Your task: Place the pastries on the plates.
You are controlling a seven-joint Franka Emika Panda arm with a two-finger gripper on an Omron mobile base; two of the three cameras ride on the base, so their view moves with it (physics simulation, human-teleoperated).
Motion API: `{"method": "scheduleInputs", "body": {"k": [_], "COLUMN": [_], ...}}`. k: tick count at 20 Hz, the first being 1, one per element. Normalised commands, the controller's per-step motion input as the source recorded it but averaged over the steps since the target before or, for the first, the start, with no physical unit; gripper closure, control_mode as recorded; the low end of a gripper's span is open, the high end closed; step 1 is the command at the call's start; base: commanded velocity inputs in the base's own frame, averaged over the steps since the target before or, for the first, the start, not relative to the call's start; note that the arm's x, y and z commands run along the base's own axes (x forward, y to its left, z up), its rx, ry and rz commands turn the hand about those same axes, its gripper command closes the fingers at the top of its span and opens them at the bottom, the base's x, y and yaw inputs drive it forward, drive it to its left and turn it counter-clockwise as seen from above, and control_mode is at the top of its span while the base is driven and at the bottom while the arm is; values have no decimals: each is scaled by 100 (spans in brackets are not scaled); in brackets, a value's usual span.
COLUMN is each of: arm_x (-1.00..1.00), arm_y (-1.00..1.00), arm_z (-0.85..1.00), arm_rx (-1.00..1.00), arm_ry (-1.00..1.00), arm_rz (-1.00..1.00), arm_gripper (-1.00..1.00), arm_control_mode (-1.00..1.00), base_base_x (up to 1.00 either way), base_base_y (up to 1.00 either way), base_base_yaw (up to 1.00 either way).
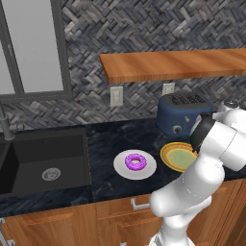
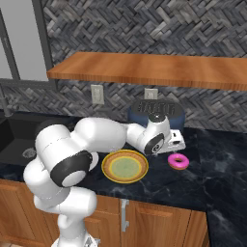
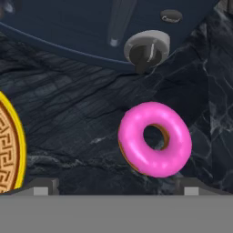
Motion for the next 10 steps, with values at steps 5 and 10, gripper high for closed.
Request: {"method": "scheduleInputs", "body": {"k": [5,10], "arm_x": [28,0], "arm_y": [-17,0], "arm_z": [-11,-22], "arm_rx": [0,-7], "arm_ry": [0,10], "arm_rz": [9,0], "arm_gripper": [-100,-100], "arm_control_mode": [-100,-100], "base_base_x": [0,0], "base_base_y": [0,0], "base_base_yaw": [0,0]}}
